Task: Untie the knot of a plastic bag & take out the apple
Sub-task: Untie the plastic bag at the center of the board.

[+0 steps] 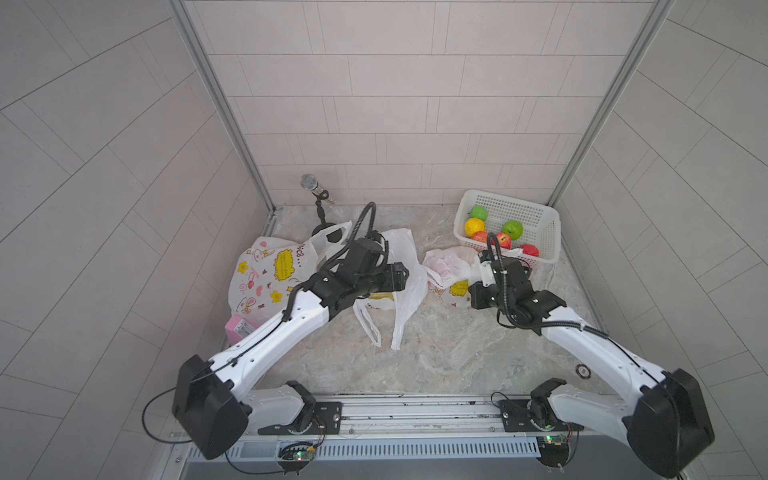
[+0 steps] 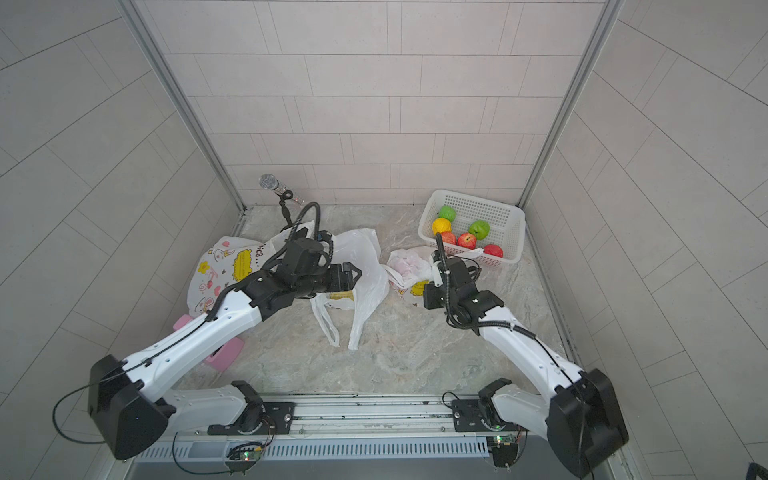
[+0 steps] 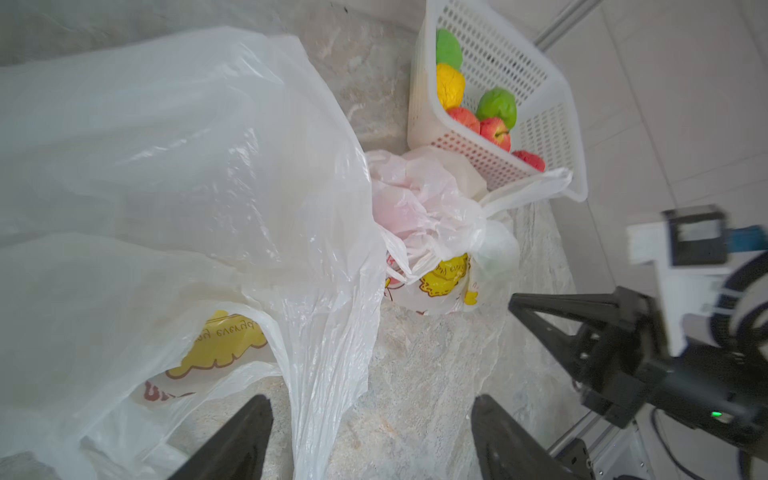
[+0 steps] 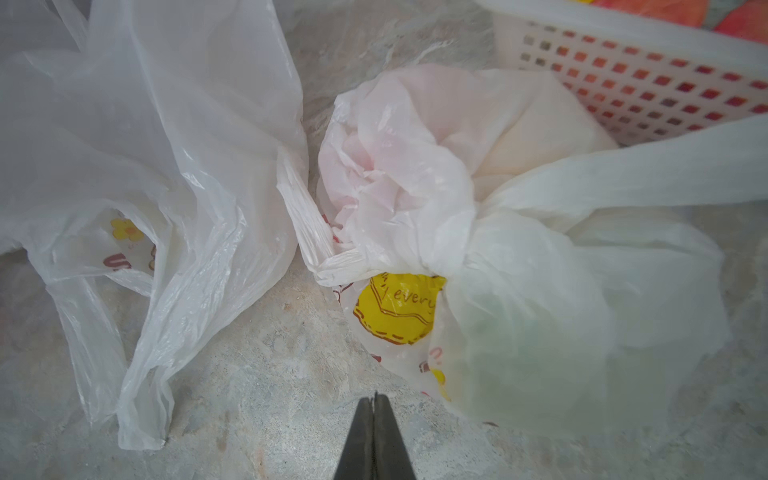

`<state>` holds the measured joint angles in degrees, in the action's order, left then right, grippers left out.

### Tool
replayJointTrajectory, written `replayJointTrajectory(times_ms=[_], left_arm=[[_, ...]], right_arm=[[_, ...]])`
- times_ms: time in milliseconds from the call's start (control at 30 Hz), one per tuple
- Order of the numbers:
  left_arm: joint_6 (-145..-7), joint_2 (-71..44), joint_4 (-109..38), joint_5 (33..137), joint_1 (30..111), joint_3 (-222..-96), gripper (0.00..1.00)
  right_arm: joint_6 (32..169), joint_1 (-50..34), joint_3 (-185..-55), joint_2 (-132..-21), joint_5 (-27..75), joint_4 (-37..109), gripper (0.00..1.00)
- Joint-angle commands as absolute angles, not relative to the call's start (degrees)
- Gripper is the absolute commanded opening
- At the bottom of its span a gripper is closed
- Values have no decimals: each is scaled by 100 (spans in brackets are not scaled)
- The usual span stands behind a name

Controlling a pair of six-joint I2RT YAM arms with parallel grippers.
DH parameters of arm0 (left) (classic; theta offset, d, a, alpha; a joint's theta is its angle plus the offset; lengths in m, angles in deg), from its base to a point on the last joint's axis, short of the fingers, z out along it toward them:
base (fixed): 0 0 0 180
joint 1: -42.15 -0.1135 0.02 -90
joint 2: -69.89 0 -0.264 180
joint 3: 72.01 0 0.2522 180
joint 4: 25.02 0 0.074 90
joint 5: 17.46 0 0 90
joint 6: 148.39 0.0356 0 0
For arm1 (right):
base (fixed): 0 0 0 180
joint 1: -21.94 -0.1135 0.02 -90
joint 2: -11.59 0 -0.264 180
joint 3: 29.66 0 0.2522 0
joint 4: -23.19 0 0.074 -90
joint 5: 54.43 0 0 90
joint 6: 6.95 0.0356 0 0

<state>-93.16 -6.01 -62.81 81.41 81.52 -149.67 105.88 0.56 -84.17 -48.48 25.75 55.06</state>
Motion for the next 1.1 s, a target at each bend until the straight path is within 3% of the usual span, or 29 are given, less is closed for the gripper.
replayJointTrajectory(times_ms=[0,67,167,333,467,567,700,733,1000,1067], left_arm=[[-9149,-1603,-6274,7897,8542,-15735,81],[-9023,-2404,-6613,7694,8759,-16541,82],[-8983,-3548,-7204,7227,9001,-17831,86],[-9061,-5020,-7377,7574,9040,-19302,86],[-9087,-5629,-7282,7815,9040,-19763,85],[-9083,-5872,-7244,8078,9032,-19944,70],[-9189,-5882,-7132,8380,8975,-19848,21],[-9230,-5840,-7096,8442,8953,-19817,14],[-9539,-5199,-6699,8889,8882,-19295,0],[-9633,-5056,-6611,9008,8882,-19133,0]], right_arm=[[11202,523,-8051,-4194,2676,5744,32],[11149,861,-7955,-3900,2450,5784,47],[11077,1356,-7954,-3811,1934,5956,59],[10921,1811,-7982,-3958,1336,5961,67],[10786,1834,-8109,-4459,1083,5688,70],[10680,1843,-8259,-4949,941,5413,72],[10529,1834,-8382,-5494,576,4877,74],[10495,1826,-8408,-5586,506,4808,75],[10372,1649,-8689,-6161,315,4811,75],[10336,1573,-8789,-6267,519,4972,69]])
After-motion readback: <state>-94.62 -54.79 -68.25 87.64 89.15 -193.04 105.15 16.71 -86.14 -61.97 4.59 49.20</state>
